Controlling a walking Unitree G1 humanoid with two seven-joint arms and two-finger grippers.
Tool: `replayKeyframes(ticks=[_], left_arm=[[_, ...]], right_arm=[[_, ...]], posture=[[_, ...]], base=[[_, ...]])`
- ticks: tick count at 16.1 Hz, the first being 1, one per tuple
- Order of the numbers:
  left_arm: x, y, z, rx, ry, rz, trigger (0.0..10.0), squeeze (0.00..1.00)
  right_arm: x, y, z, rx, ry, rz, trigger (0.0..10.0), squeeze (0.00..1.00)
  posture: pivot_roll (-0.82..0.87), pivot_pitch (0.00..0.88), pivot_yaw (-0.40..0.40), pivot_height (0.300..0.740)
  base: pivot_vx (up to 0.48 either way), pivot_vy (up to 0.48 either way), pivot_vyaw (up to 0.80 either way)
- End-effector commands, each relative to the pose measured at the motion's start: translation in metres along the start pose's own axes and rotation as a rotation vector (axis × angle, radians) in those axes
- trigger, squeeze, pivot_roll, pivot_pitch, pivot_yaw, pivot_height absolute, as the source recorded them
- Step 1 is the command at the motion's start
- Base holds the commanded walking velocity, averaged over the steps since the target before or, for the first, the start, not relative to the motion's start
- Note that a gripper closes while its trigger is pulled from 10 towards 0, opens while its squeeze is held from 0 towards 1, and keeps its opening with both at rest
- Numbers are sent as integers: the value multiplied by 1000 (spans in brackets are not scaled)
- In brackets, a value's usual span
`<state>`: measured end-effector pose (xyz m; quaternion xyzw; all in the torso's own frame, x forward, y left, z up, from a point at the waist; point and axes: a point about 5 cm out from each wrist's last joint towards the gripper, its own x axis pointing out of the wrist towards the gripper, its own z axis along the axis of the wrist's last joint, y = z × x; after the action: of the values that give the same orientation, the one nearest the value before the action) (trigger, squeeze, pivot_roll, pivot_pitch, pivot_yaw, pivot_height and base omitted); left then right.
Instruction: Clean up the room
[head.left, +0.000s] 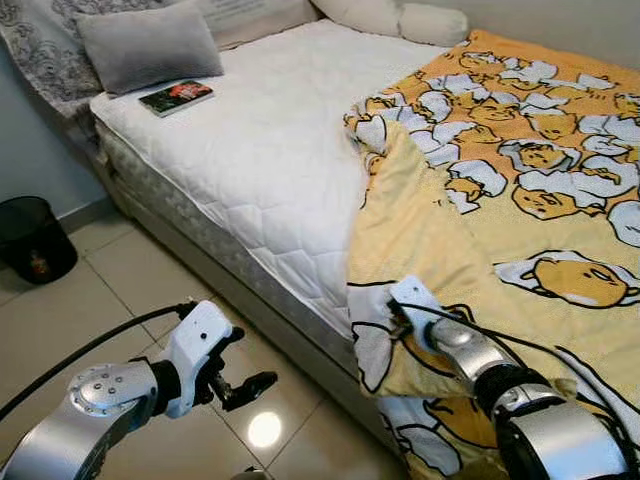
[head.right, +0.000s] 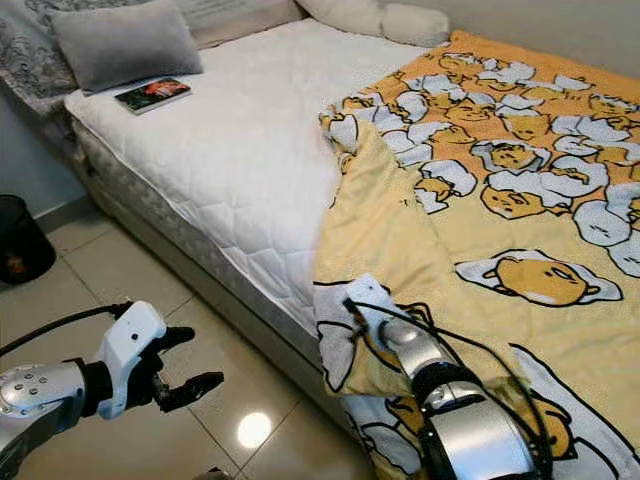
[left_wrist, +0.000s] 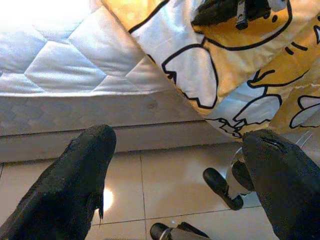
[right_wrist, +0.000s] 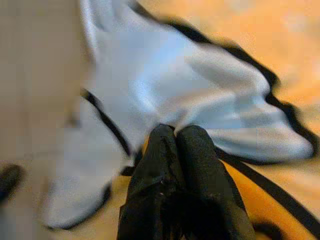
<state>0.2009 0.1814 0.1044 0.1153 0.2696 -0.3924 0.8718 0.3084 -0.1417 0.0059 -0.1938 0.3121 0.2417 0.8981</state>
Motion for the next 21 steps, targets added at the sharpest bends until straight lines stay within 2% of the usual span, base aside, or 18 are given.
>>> replayKeyframes(ticks=[1,2,3,5,8,9,10,11,12,13,15,17,20,21], left_arm=[[1,1,1,13,-4,7,10000,0],[1,1,1,13,-6,10,10000,0],[0,2,2,15,-11,19,10000,0],[-1,4,3,20,-17,27,10000,0],[0,3,4,26,-22,23,10000,0],[0,3,5,27,-24,24,10000,0],[0,3,4,27,-24,27,10000,0],[1,4,3,26,-23,32,10000,0],[2,5,2,23,-21,38,10000,0],[5,5,1,20,-20,43,10000,0],[9,4,1,19,-20,47,10000,0],[11,5,2,19,-26,47,10000,0],[11,6,2,19,-28,50,10000,0],[12,6,2,19,-28,49,10000,0]], right_arm=[[1,7,11,30,-81,85,0,0],[1,10,16,47,-107,128,0,0],[0,19,26,84,-173,246,0,0],[-8,57,53,143,-319,588,0,0],[-23,90,74,155,-404,808,0,0],[-21,96,76,82,-395,776,0,0],[-12,85,64,-36,-315,616,10000,0],[-9,75,53,-99,-252,533,10000,0],[-7,65,43,-138,-195,448,10000,847],[-6,56,37,-157,-155,360,10000,1000],[-7,37,27,-177,-91,193,10000,1000],[-7,24,14,-288,-52,105,10000,1000],[-13,15,-3,-386,-12,103,10000,1000],[-17,7,-14,-431,19,97,10000,1000]], posture=[[155,0,-5,740],[155,0,-7,740],[153,0,-9,740],[149,0,-9,740],[148,0,-7,740],[148,0,-10,740],[145,0,-8,740],[145,0,-10,740],[143,0,-10,740],[138,0,-11,740],[126,0,-10,740],[122,0,-13,740],[116,0,-15,740],[114,0,-15,740]], base=[[0,0,0],[0,0,0],[0,0,0],[0,0,0],[0,0,0],[0,0,0],[0,0,0],[0,0,0],[0,0,0],[0,0,0],[0,0,0],[0,0,0],[0,0,0],[0,0,0]])
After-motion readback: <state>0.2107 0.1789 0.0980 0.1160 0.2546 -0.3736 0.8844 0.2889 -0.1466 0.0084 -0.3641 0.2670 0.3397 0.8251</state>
